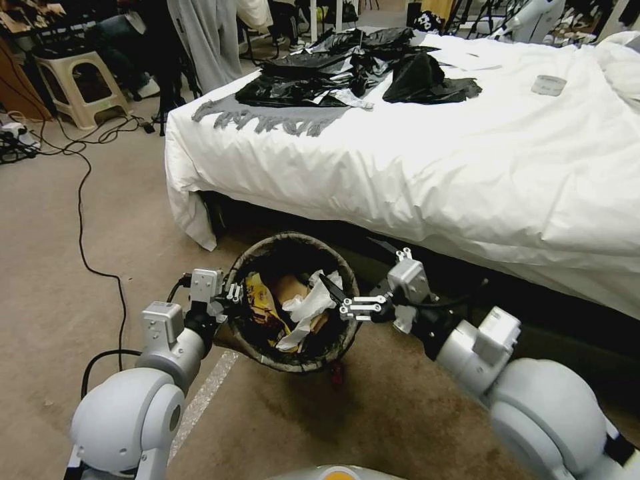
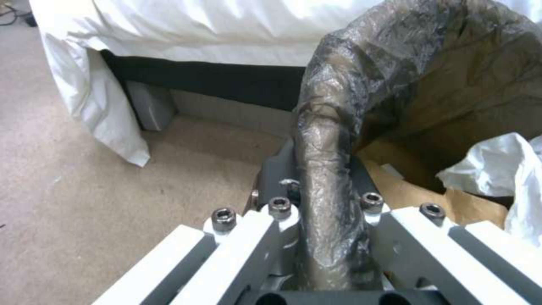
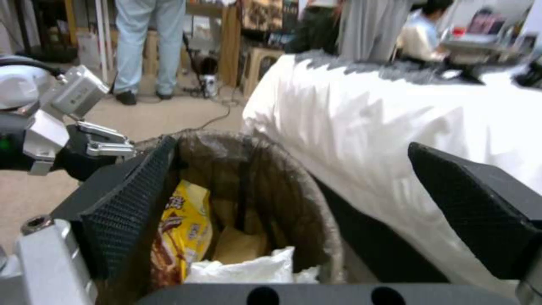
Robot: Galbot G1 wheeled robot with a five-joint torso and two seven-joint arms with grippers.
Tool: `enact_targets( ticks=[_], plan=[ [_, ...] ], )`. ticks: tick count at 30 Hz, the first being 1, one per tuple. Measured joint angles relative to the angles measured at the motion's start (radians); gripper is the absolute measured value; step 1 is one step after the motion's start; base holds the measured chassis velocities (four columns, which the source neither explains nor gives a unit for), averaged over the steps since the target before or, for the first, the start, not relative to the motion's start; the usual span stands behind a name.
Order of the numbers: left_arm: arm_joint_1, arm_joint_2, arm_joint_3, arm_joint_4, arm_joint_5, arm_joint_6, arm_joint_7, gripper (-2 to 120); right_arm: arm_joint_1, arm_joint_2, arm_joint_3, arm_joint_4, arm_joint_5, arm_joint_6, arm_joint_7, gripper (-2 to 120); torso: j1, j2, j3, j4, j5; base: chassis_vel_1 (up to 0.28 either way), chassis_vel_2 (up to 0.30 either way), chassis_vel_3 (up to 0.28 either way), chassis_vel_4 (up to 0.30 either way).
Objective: Pick up the trash bin, then pick up the garbage from the floor and place it into the trash bin.
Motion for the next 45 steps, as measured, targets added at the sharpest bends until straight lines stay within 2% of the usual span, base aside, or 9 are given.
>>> enact_targets(
  ticks=[1,4,5,8,11,18,28,33,45],
  plan=[
    [0.0,0.0,0.0,0.0,0.0,0.0,0.0,3,0.0,0.0,0.0,0.0,0.0,0.0,0.0,100,0.0,0.0,0.0,0.0,0.0,0.0,0.0,0.0,0.0],
    [0.007,0.002,-0.007,-0.003,-0.002,0.0,0.001,3,-0.128,0.028,0.055,-0.001,-0.078,0.137,-0.018,100,0.0,0.0,0.0,-0.0001,-0.0001,0.0,0.0,0.0,0.0],
    [0.007,0.002,-0.007,-0.003,-0.002,0.0,0.001,3,-0.128,0.028,0.055,-0.001,-0.078,0.137,-0.018,100,0.0,0.0,0.0,-0.0001,-0.0001,0.0,0.0,0.0,0.0],
    [0.011,0.002,-0.013,-0.009,-0.007,0.0,0.002,3,-0.214,0.075,0.09,-0.028,-0.127,0.259,-0.018,100,0.0,0.0,0.0,0.0,-0.0001,0.0,0.0,0.0,0.0],
    [0.02,0.001,-0.025,-0.013,-0.011,-0.001,0.002,3,-0.244,0.117,0.113,-0.071,-0.142,0.307,0.011,100,0.0,0.0,0.0,0.0001,-0.0001,0.0,0.0,0.0,0.0],
    [0.034,0.002,-0.044,-0.016,-0.018,-0.015,0.003,3,-0.23,0.231,0.15,-0.183,-0.153,0.317,0.156,100,0.0,0.0,0.0,0.0002,0.0001,0.0,0.0,0.0,0.0],
    [0.046,0.003,-0.061,-0.013,-0.027,-0.026,0.003,3,-0.271,0.353,0.195,-0.21,-0.166,0.353,0.192,100,0.0,0.0,0.0,0.0002,-0.0001,0.0,0.0,0.0,0.0],
    [0.045,0.004,-0.066,-0.006,-0.03,-0.027,0.003,3,-0.327,0.387,0.253,-0.229,-0.174,0.402,0.181,100,0.0,0.0,0.0,0.0,-0.0001,0.0,0.0,0.0,0.0],
    [0.038,0.008,-0.056,0.001,-0.029,-0.018,0.006,3,-0.379,0.399,0.273,-0.253,-0.172,0.464,0.18,100,0.0,0.0,0.0,0.0,0.0,0.0,0.0,0.0,0.0]
  ],
)
